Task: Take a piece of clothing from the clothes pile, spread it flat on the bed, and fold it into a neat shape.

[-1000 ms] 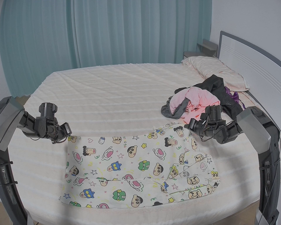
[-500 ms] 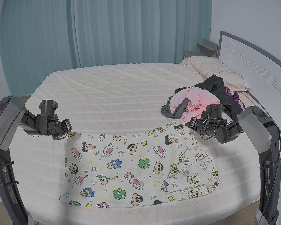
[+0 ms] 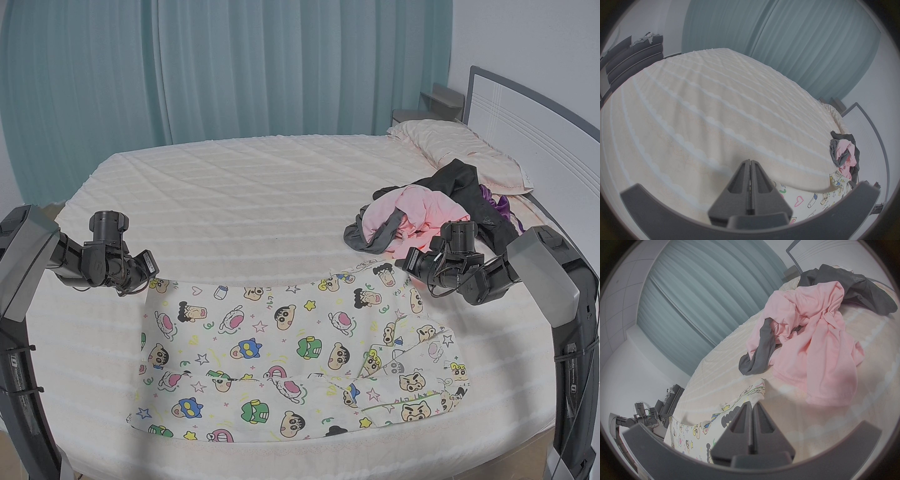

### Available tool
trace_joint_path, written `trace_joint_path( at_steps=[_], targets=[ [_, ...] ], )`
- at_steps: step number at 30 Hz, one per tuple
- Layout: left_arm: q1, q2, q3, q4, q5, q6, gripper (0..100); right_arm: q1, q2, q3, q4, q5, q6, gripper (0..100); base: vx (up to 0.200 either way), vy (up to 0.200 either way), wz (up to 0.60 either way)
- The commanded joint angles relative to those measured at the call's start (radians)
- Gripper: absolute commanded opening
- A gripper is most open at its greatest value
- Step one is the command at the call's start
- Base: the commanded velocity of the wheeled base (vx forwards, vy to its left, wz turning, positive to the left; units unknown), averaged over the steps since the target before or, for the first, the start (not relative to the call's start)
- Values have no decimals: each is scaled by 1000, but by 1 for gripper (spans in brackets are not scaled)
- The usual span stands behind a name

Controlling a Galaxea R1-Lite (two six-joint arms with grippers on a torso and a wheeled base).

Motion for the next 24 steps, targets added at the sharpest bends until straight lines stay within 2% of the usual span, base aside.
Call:
trace_joint_path(
  at_steps=[1, 11, 15, 19, 20, 24],
  targets=[
    [-6, 4, -3, 3, -1, -3, 0, 0, -5, 4, 0, 0, 0, 0, 0, 0, 0],
    [-3, -42, 35, 7, -4, 1, 0, -11, -84, 69, 2, 2, -19, 0, 0, 0, 0],
    [13, -79, 44, 9, -5, -3, 0, -1, -110, 117, 0, -1, -88, 0, 0, 0, 0],
    [17, -91, 73, 7, -5, 1, 0, -1, -125, 140, 0, -3, -115, 0, 0, 0, 0],
    [17, -111, 113, 6, -7, 7, 0, -1, -137, 162, -1, -23, -147, 0, 0, 0, 0],
    [17, -126, 145, 1, -8, 9, 0, -3, -148, 185, -15, -34, -179, 0, 0, 0, 0]
  ],
)
